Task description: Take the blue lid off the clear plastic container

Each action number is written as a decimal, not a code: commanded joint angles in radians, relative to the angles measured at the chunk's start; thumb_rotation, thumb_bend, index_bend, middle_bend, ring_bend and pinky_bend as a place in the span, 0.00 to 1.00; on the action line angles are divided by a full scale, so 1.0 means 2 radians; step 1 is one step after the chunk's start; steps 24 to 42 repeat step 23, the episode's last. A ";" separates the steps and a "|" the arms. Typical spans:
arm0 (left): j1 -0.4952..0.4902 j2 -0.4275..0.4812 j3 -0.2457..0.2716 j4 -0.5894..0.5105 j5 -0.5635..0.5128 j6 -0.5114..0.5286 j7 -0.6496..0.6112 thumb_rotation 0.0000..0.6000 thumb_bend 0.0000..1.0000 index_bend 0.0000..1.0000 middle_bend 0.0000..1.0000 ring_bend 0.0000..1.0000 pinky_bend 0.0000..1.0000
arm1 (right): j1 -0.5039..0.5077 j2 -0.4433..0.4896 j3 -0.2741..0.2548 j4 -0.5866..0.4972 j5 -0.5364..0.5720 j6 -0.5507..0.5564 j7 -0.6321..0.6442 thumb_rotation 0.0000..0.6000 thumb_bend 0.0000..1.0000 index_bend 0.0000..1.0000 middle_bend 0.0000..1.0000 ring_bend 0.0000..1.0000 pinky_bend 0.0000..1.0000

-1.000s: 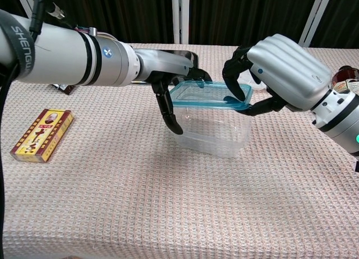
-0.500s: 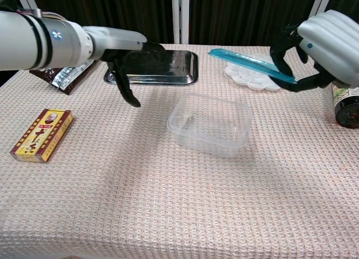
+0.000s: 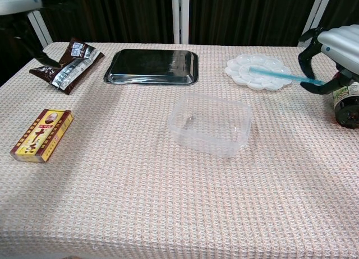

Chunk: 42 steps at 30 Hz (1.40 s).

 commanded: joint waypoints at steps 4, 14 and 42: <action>0.081 0.053 0.018 -0.007 0.051 0.051 -0.052 1.00 0.00 0.00 0.04 0.00 0.07 | -0.025 0.087 0.004 -0.098 0.053 -0.039 -0.026 1.00 0.03 0.00 0.04 0.00 0.03; 0.184 0.127 0.045 -0.036 0.100 0.106 -0.077 1.00 0.00 0.03 0.05 0.00 0.06 | -0.096 0.190 0.008 -0.177 0.066 0.045 0.012 1.00 0.08 0.00 0.13 0.00 0.07; 0.268 0.135 0.058 -0.056 0.174 0.172 -0.086 1.00 0.00 0.04 0.05 0.00 0.04 | -0.164 0.240 -0.016 -0.224 0.017 0.119 0.098 1.00 0.09 0.03 0.17 0.00 0.08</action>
